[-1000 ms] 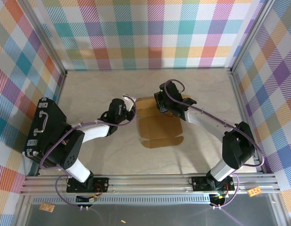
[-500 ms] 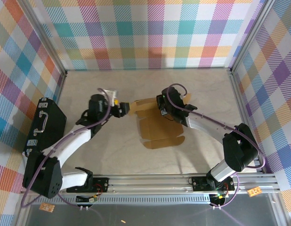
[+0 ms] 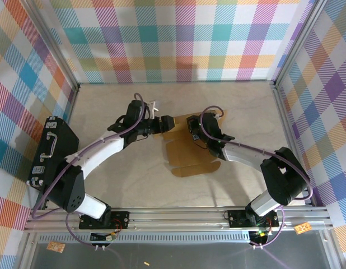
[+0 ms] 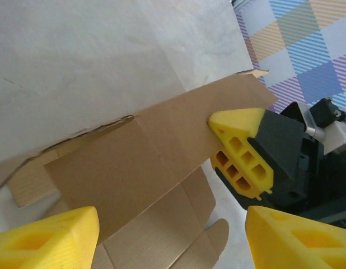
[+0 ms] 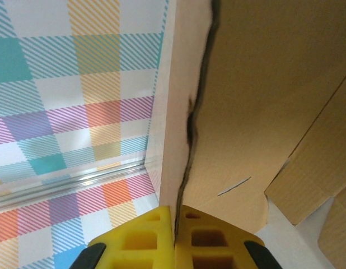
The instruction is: Fold the paper box
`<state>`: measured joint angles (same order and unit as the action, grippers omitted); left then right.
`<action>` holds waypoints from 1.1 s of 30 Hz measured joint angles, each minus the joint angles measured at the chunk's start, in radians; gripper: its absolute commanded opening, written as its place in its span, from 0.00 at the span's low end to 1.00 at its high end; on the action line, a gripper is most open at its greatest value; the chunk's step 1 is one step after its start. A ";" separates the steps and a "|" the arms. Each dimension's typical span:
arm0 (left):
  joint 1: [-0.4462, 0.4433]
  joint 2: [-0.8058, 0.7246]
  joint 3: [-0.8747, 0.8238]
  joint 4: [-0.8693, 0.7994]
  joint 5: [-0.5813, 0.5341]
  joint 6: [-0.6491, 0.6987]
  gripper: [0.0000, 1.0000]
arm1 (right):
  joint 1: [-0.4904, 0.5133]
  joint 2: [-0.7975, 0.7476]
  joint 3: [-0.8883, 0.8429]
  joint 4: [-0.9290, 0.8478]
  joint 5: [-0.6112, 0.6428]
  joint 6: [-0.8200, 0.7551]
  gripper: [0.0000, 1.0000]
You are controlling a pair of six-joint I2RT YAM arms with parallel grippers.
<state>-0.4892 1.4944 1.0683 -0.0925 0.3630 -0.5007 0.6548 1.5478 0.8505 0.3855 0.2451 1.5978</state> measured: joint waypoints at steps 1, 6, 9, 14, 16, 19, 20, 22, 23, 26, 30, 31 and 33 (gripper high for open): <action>-0.001 0.018 0.011 -0.010 -0.013 -0.010 0.71 | 0.000 0.000 -0.009 0.017 -0.001 -0.009 0.04; -0.009 0.099 0.036 0.032 -0.047 -0.068 0.71 | 0.000 0.000 -0.032 0.066 -0.011 -0.045 0.04; -0.021 0.154 0.040 0.083 -0.037 -0.100 0.70 | 0.000 0.000 -0.046 0.091 -0.018 -0.063 0.04; -0.032 0.211 0.026 0.228 0.009 -0.203 0.64 | -0.006 0.000 -0.058 0.109 -0.018 -0.071 0.03; -0.034 0.222 -0.004 0.308 0.027 -0.245 0.64 | -0.006 0.000 -0.061 0.114 -0.018 -0.072 0.02; -0.034 0.223 -0.049 0.383 0.029 -0.269 0.69 | -0.006 0.000 -0.066 0.119 -0.018 -0.077 0.02; -0.032 0.222 -0.058 0.391 0.026 -0.268 0.70 | -0.006 0.000 -0.068 0.121 -0.018 -0.080 0.02; -0.029 0.205 -0.083 0.399 0.010 -0.251 0.71 | -0.005 0.000 -0.075 0.129 -0.020 -0.090 0.02; -0.029 0.190 -0.099 0.396 -0.003 -0.238 0.71 | -0.003 0.000 -0.079 0.131 -0.021 -0.094 0.02; -0.029 0.117 -0.177 0.384 -0.061 -0.208 0.60 | 0.010 0.000 -0.082 0.128 -0.027 -0.105 0.01; -0.029 0.021 -0.322 0.402 -0.166 -0.226 0.48 | 0.012 0.000 -0.084 0.104 -0.036 -0.118 0.00; -0.029 0.011 -0.360 0.407 -0.190 -0.233 0.55 | 0.011 0.000 -0.084 0.100 -0.034 -0.118 0.00; -0.026 0.005 -0.432 0.415 -0.222 -0.248 0.81 | 0.011 0.002 -0.085 0.081 -0.023 -0.118 0.00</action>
<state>-0.5148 1.4994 0.6365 0.3225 0.1413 -0.7486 0.6659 1.5497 0.7658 0.4667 0.2218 1.4799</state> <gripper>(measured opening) 0.593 0.058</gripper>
